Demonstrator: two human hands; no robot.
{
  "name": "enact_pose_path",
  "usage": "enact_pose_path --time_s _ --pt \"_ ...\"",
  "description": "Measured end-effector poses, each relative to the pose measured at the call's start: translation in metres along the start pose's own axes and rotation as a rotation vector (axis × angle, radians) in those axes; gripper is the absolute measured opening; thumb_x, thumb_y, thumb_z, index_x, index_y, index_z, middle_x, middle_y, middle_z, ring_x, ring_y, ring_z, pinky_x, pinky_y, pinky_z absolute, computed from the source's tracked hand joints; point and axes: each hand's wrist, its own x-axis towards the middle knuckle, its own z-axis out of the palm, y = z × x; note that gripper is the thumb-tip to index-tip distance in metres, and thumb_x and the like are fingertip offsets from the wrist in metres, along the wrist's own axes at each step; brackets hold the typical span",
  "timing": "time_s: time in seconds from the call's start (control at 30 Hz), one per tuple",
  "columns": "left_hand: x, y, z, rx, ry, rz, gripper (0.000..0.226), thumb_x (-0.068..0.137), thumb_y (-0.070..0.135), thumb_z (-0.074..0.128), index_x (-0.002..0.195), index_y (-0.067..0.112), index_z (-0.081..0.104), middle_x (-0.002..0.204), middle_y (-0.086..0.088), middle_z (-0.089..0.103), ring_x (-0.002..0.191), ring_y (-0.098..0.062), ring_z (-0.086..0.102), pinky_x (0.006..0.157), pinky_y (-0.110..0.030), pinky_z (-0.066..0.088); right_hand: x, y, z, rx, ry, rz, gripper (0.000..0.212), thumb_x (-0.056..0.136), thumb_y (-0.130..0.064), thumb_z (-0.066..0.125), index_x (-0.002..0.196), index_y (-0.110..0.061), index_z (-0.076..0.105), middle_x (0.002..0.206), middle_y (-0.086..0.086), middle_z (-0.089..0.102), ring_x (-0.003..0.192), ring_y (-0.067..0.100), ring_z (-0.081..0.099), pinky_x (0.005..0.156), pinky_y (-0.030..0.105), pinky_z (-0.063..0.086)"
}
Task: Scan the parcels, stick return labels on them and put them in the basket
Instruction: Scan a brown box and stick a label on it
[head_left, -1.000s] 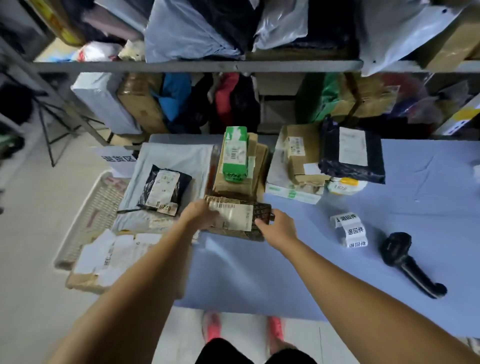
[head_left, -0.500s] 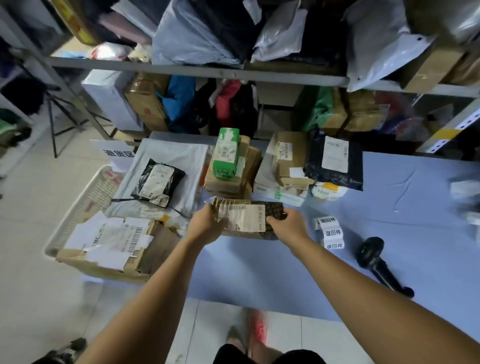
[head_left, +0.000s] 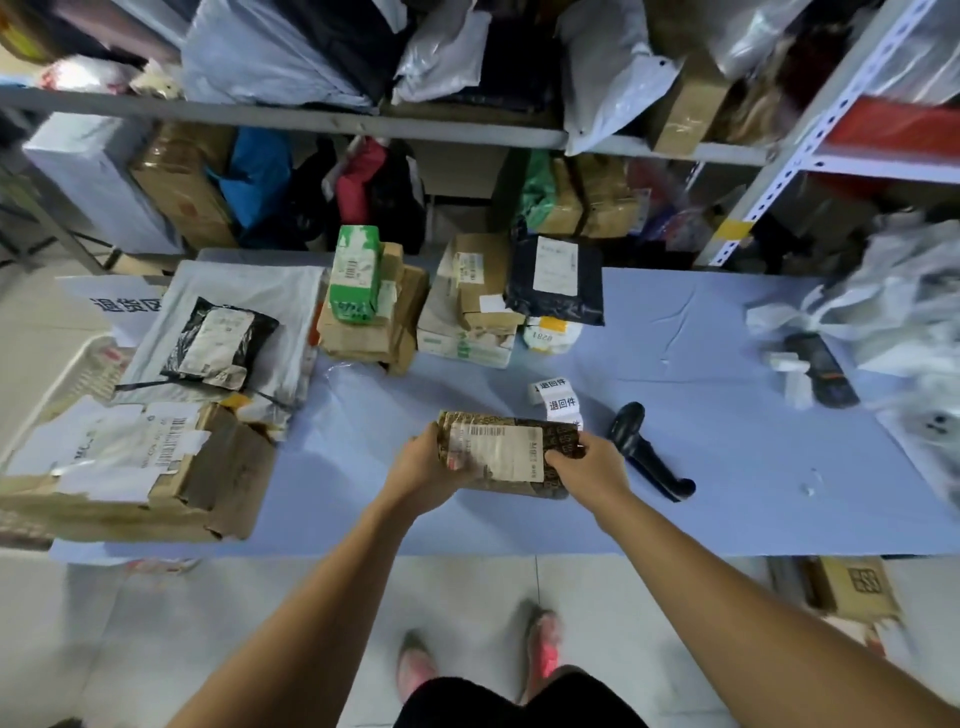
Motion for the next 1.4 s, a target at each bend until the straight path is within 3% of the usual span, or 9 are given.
enact_pose_path --time_s 0.37,0.47,0.57,0.63,0.77,0.93,1.0,1.2,1.4 --pt "0.003 0.035 0.087 -0.022 0.101 -0.057 0.051 0.073 0.031 0.079 0.117 0.024 0.054 0.09 0.009 0.057 0.1 -0.026 0.055 0.073 -0.032 0.044 0.048 0.068 -0.056 -0.003 -0.063 -0.032 0.022 0.088 -0.031 0.07 0.106 -0.019 0.069 0.1 -0.001 0.072 0.087 0.014 0.066 0.07 0.03 0.057" --pt "0.005 0.036 0.088 -0.042 0.131 -0.081 0.083 0.072 0.03 0.084 0.142 0.026 0.04 0.103 0.011 0.059 0.097 -0.021 0.058 0.074 -0.03 0.047 0.059 0.073 -0.064 -0.038 -0.056 -0.114 0.027 0.088 -0.039 0.07 0.102 -0.016 0.07 0.093 -0.005 0.072 0.088 0.014 0.068 0.074 0.027 0.057" --pt "0.005 0.036 0.089 0.0 0.123 -0.07 0.094 0.071 0.026 0.086 0.149 0.035 0.034 0.117 0.004 0.062 0.104 -0.019 0.06 0.085 -0.028 0.048 0.068 0.077 -0.076 -0.029 0.124 -0.145 0.02 0.089 -0.035 0.064 0.091 -0.016 0.069 0.076 -0.013 0.066 0.077 0.014 0.067 0.057 0.022 0.048" --pt "0.004 0.038 0.092 -0.005 0.126 -0.092 0.092 0.072 0.024 0.085 0.149 0.037 0.036 0.122 -0.003 0.063 0.11 -0.022 0.061 0.09 -0.029 0.049 0.078 0.085 -0.087 -0.117 0.185 -0.154 0.015 0.088 -0.025 0.062 0.099 -0.016 0.067 0.095 -0.003 0.065 0.084 0.019 0.062 0.065 0.03 0.05" --pt "0.001 0.04 0.094 -0.022 0.145 -0.136 0.093 0.072 0.024 0.085 0.149 0.039 0.035 0.125 0.0 0.062 0.114 -0.018 0.06 0.089 -0.025 0.048 0.099 0.099 -0.101 -0.49 0.003 -0.135 0.052 0.085 -0.028 0.068 0.132 -0.016 0.051 0.132 0.009 0.046 0.121 0.029 0.047 0.092 0.043 0.048" --pt "0.003 0.041 0.089 0.006 0.036 -0.162 0.116 0.073 0.029 0.084 0.145 0.063 0.001 0.119 -0.002 0.049 0.098 -0.025 0.057 0.071 -0.021 0.047 0.113 0.103 -0.097 -0.748 -0.074 -0.136 0.05 0.083 -0.036 0.073 0.125 -0.023 0.048 0.114 0.005 0.059 0.111 0.027 0.054 0.075 0.036 0.048" --pt "0.004 0.039 0.084 0.085 -0.057 -0.167 0.121 0.072 0.031 0.085 0.138 0.069 -0.01 0.118 0.0 0.034 0.096 -0.024 0.051 0.078 -0.025 0.048 0.116 0.102 -0.096 -0.82 -0.071 -0.126 0.051 0.082 -0.034 0.075 0.124 -0.025 0.047 0.108 0.003 0.06 0.108 0.026 0.056 0.071 0.034 0.044" --pt "0.005 0.033 0.076 0.165 -0.047 -0.059 0.107 0.059 0.039 0.09 0.143 0.049 0.025 0.128 0.008 0.026 0.104 -0.02 0.054 0.08 -0.025 0.047 0.117 0.091 -0.1 -0.773 -0.074 -0.048 0.051 0.073 -0.045 0.074 0.112 -0.026 0.048 0.089 -0.002 0.057 0.086 0.022 0.062 0.068 0.029 0.049" --pt "-0.002 0.036 0.072 0.251 0.033 -0.028 0.1 0.04 0.068 0.081 0.127 0.035 0.044 0.118 0.021 0.043 0.102 -0.007 0.052 0.079 -0.028 0.046 0.104 0.062 -0.108 -0.241 0.0 -0.065 0.027 0.079 -0.02 0.057 0.106 -0.019 0.056 0.084 0.003 0.059 0.064 0.022 0.059 0.049 0.029 0.046"
